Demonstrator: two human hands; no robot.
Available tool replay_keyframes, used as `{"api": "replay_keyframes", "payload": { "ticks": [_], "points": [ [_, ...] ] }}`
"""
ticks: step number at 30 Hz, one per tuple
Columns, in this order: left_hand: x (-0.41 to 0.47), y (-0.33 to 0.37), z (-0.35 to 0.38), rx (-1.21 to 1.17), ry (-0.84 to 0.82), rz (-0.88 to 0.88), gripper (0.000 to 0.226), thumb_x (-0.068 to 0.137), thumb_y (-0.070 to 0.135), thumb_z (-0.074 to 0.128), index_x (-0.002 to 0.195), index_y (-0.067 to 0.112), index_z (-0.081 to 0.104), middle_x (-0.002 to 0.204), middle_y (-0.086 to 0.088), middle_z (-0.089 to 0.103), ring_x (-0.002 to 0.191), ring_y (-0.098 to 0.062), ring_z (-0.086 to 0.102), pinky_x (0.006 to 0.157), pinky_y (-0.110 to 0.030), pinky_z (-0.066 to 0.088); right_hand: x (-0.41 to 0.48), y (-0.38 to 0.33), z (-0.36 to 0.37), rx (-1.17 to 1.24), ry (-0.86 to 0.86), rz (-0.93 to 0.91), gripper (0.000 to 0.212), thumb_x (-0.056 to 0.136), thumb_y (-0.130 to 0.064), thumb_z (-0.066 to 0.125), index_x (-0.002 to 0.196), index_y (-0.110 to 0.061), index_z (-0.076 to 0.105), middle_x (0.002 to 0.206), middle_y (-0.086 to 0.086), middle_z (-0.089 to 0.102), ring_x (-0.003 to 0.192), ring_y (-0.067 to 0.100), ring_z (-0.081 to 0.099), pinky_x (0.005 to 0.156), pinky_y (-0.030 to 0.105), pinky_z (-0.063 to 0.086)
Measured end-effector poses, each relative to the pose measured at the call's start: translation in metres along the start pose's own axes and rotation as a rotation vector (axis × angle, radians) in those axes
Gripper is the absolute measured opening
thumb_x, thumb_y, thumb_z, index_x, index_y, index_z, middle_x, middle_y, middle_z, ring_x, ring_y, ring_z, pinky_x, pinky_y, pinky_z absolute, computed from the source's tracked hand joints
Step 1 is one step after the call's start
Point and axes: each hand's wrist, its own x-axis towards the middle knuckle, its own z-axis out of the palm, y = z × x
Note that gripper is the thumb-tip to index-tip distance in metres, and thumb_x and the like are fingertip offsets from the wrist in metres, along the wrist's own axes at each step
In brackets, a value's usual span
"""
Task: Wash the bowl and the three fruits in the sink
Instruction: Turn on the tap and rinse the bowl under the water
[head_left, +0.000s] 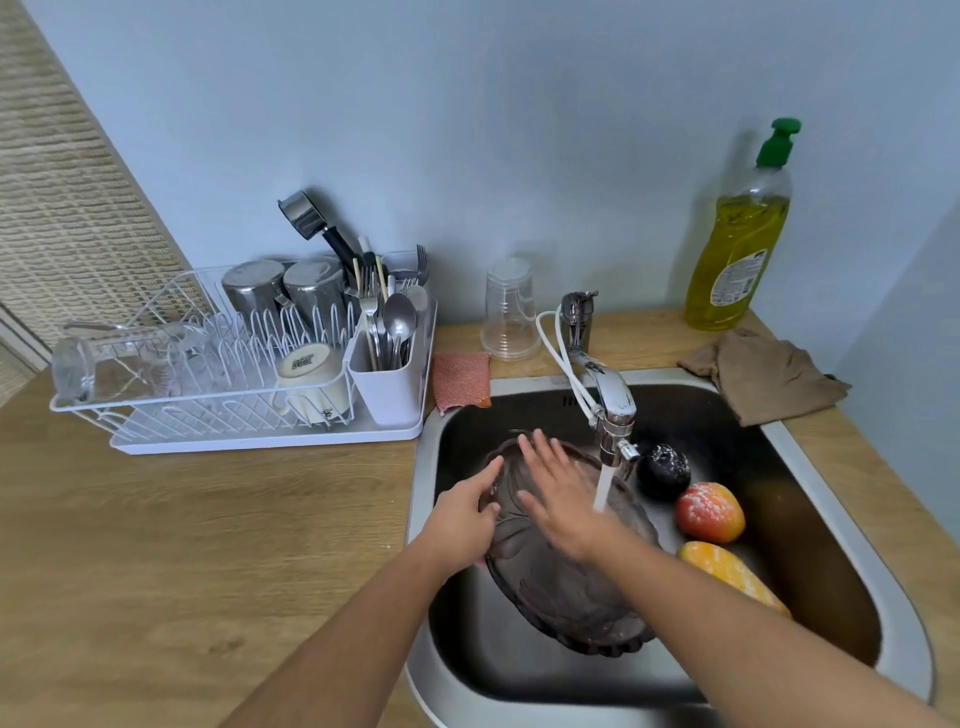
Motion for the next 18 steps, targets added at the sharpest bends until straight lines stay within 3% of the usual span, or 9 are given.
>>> {"api": "replay_keyframes", "payload": {
  "ticks": [1,3,5,8,11,13,16,18],
  "points": [
    [0.001,0.0,-0.001,0.013,0.003,0.01,0.058,0.1,0.009,0.043,0.149,0.035,0.027,0.144,0.0,0.047,0.111,-0.017,0.058,0.066,-0.009,0.053,0.001,0.008,-0.001,-0.018,-0.008,-0.021,0.063,0.101,-0.041,0.023,0.145,-0.035,-0.021,0.151,-0.01,-0.03,0.143,0.012,-0.02,0.121,0.044,0.0],
    [0.001,0.003,-0.008,0.032,0.027,0.024,0.057,0.1,0.009,0.042,0.148,0.036,0.028,0.144,0.0,0.047,0.106,-0.011,0.055,0.07,-0.007,0.05,0.001,0.038,-0.008,-0.041,0.01,0.11,0.066,0.1,-0.042,0.027,0.145,-0.04,-0.022,0.157,-0.006,-0.023,0.147,0.019,-0.01,0.121,0.045,0.008],
    [0.005,0.004,-0.016,0.056,0.072,0.032,0.057,0.1,0.009,0.041,0.148,0.038,0.029,0.142,0.0,0.05,0.102,-0.012,0.058,0.075,-0.016,0.055,-0.01,0.065,-0.015,-0.15,-0.07,0.233,0.068,0.099,-0.039,0.031,0.151,-0.028,-0.011,0.161,0.0,-0.012,0.148,0.02,-0.008,0.121,0.045,0.005],
    [0.01,0.006,-0.023,0.077,0.125,0.031,0.057,0.099,0.009,0.041,0.147,0.039,0.03,0.133,-0.002,0.054,0.089,-0.026,0.068,0.075,-0.036,0.06,-0.032,0.077,-0.008,-0.239,-0.233,0.22,0.068,0.099,-0.044,0.025,0.152,-0.015,-0.007,0.161,0.002,-0.01,0.148,0.015,-0.01,0.12,0.043,0.001],
    [0.011,0.012,-0.019,0.249,0.2,0.053,0.059,0.099,0.009,0.04,0.149,0.038,0.027,0.111,-0.007,0.064,0.084,-0.024,0.063,0.076,-0.03,0.052,-0.049,0.056,0.005,-0.292,-0.373,0.157,0.066,0.098,-0.047,0.025,0.152,-0.012,0.007,0.162,0.007,-0.004,0.149,0.022,-0.004,0.119,0.044,0.005],
    [0.009,0.019,-0.012,0.337,0.265,0.06,0.063,0.098,0.007,0.039,0.15,0.038,0.021,0.116,-0.008,0.064,0.096,-0.023,0.061,0.077,-0.025,0.045,-0.059,0.032,0.01,-0.128,-0.449,0.079,0.058,0.101,-0.041,0.024,0.151,-0.013,0.017,0.16,0.009,0.011,0.148,0.027,0.005,0.119,0.041,0.008],
    [0.01,0.024,-0.002,0.417,0.31,0.092,0.071,0.095,0.003,0.038,0.151,0.039,0.015,0.15,-0.005,0.042,0.124,-0.026,0.052,0.094,-0.031,0.044,-0.071,-0.002,0.012,0.342,-0.591,0.04,0.052,0.103,-0.039,0.021,0.152,-0.026,0.01,0.161,-0.005,0.004,0.148,0.015,-0.001,0.121,0.039,-0.004],
    [0.009,0.024,-0.003,0.427,0.335,0.108,0.072,0.095,0.002,0.038,0.151,0.04,0.015,0.15,-0.003,0.043,0.12,-0.026,0.055,0.091,-0.031,0.045,-0.075,-0.007,0.008,0.49,-0.601,0.035,0.05,0.103,-0.041,0.021,0.151,-0.031,0.01,0.16,-0.011,0.004,0.148,0.01,-0.001,0.121,0.039,-0.005]
  ]
}}
